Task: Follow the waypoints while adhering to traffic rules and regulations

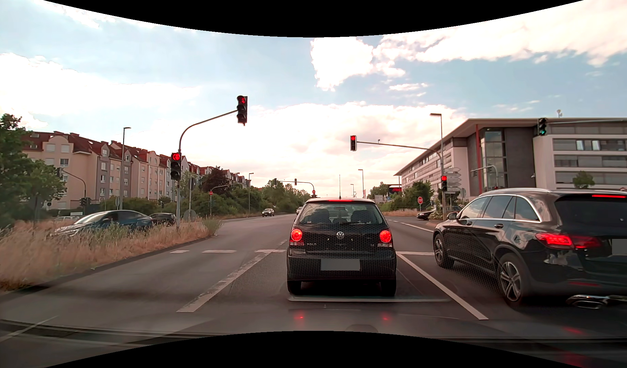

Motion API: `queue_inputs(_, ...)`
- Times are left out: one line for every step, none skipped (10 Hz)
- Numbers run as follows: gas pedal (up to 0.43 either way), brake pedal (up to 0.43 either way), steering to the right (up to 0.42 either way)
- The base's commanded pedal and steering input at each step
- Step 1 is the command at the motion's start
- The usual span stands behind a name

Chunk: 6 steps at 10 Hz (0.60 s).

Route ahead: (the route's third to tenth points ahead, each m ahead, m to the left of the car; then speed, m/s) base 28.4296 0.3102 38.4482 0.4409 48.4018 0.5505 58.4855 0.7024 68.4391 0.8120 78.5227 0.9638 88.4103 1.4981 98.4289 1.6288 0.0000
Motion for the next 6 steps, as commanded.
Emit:
queue_inputs(0.0,0.366,-0.003)
queue_inputs(0.0,0.36,-0.002)
queue_inputs(0.0,0.36,-0.002)
queue_inputs(0.0,0.36,-0.003)
queue_inputs(0.0,0.36,-0.003)
queue_inputs(0.0,0.36,-0.003)
